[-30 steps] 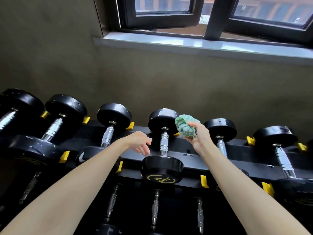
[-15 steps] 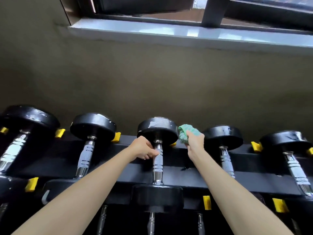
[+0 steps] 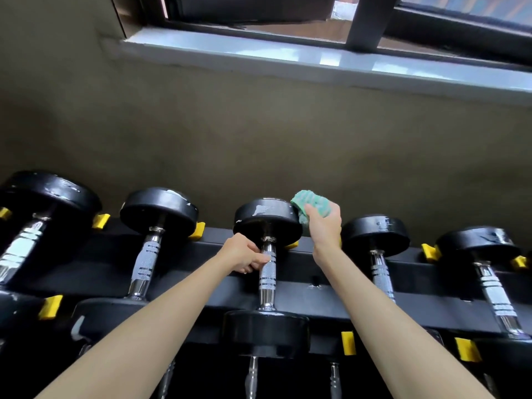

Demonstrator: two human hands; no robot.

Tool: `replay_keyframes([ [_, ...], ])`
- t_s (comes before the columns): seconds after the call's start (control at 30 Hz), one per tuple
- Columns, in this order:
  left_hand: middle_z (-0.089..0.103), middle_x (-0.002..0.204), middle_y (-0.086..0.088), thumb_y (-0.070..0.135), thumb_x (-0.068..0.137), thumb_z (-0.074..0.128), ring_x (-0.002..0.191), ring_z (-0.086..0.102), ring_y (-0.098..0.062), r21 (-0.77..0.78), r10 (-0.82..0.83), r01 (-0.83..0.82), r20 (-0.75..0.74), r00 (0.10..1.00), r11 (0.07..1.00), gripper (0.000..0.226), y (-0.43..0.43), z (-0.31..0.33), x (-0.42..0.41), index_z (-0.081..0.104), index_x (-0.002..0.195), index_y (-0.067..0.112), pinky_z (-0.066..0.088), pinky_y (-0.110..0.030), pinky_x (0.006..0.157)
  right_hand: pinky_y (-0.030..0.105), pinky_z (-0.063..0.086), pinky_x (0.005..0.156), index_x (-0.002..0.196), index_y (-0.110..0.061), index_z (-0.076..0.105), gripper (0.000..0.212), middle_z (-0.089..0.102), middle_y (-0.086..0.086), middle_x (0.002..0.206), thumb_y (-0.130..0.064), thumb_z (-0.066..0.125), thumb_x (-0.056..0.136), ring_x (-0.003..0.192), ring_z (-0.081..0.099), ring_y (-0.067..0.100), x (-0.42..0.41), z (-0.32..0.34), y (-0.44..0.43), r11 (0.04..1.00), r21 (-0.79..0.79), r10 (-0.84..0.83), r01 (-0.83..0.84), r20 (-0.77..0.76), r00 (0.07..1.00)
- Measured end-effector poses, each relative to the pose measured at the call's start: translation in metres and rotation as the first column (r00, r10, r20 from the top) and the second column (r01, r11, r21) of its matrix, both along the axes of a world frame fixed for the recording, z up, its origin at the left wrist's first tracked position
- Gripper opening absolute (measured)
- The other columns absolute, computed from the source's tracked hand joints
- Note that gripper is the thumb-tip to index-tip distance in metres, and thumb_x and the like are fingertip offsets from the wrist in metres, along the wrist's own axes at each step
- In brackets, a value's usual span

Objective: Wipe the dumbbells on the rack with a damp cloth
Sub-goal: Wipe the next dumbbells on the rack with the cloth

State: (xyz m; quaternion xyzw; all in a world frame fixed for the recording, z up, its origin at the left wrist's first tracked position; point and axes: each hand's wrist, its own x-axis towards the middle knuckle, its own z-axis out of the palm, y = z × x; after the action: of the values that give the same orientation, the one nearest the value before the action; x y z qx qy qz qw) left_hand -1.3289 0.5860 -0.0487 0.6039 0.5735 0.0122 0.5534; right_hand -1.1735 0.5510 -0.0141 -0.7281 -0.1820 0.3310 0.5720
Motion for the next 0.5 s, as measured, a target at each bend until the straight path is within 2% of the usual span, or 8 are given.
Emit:
replay_keyframes([
  [0.17,0.058,0.061,-0.002,0.023,0.083,0.070,0.052,0.049,-0.009,-0.035,0.047,-0.046,0.044,0.998,0.998,0.018,-0.006,0.002,0.002,0.060,0.073,0.012,0.045,-0.013,0.049,0.024,0.036,0.081,0.124,-0.016,0.046,0.036,0.053,-0.002,0.098,-0.018,0.057,0.090,0.093,0.048,0.017,-0.021,0.012,0.000,0.995,-0.047,0.094,-0.085,0.247,0.964],
  [0.23,0.059,0.063,-0.002,0.023,0.084,0.069,0.054,0.051,-0.008,-0.038,0.059,-0.057,0.052,0.997,0.998,0.017,-0.007,0.002,0.000,0.063,0.088,0.008,0.046,-0.014,0.051,0.027,0.037,0.079,0.124,-0.014,0.045,0.035,0.054,0.000,0.096,-0.018,0.056,0.090,0.087,0.047,0.018,-0.033,0.015,0.001,0.991,-0.063,0.131,-0.116,0.354,0.926],
  [0.33,0.060,0.068,-0.002,0.022,0.084,0.069,0.060,0.055,-0.008,-0.058,0.077,-0.073,0.079,0.994,0.996,0.035,-0.010,0.001,-0.004,0.061,0.112,0.003,0.047,-0.015,0.056,0.031,0.038,0.077,0.121,-0.012,0.046,0.033,0.061,0.004,0.099,-0.017,0.056,0.090,0.087,0.053,0.023,-0.047,0.016,0.002,0.985,-0.038,0.168,-0.171,0.475,0.864],
  [0.5,0.063,0.077,-0.002,0.011,0.086,0.066,0.069,0.061,-0.008,-0.151,0.063,-0.042,0.140,0.988,0.988,0.041,-0.012,0.003,-0.016,0.054,0.125,0.002,0.049,-0.015,0.062,0.026,0.031,0.068,0.121,-0.010,0.049,0.034,0.064,0.007,0.104,-0.011,0.057,0.088,0.090,0.057,0.026,-0.063,0.012,0.011,0.948,-0.052,0.273,-0.314,0.642,0.717],
])
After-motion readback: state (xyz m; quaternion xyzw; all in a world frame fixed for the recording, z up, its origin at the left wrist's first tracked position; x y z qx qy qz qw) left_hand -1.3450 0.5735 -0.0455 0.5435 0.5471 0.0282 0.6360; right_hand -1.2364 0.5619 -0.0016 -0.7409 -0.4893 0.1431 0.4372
